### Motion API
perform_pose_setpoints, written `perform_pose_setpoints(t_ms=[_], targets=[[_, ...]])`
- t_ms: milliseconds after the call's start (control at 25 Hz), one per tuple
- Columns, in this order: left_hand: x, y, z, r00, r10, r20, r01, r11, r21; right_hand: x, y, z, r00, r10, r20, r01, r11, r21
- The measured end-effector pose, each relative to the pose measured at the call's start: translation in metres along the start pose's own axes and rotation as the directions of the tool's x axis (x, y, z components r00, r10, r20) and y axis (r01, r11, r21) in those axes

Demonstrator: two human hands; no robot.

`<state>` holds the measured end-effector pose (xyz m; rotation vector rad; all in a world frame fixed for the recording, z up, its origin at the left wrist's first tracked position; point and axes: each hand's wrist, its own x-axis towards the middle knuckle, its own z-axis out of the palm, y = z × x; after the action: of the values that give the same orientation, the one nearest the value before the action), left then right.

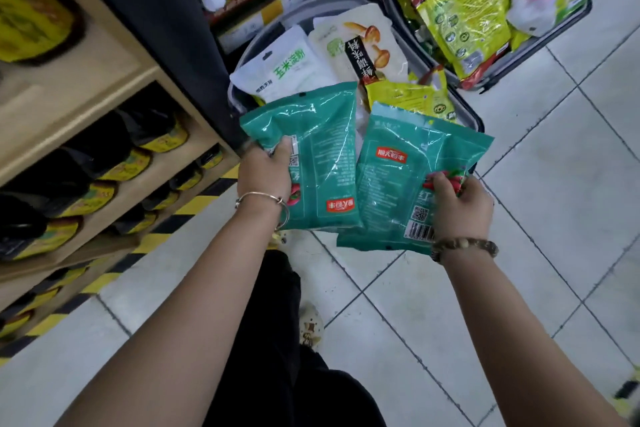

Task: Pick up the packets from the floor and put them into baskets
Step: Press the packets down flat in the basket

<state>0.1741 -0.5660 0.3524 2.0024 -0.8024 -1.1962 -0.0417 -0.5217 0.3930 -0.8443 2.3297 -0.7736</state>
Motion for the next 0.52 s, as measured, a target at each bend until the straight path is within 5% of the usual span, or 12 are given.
perform_pose_setpoints(t_ms=[280,520], targets=[[0.098,0.045,0.060,0.990,-0.042,0.138,-0.009,0.938,0.346,0.088,-0.029,0.049,0.996,0.068,-0.051,-0.071,0.996,-0.061],[0.152,0.046,0.094,0.994,-0.061,0.087,0.022,0.919,0.393,0.129,-0.016,0.082,0.991,0.115,-0.075,-0.117,0.993,-0.021]])
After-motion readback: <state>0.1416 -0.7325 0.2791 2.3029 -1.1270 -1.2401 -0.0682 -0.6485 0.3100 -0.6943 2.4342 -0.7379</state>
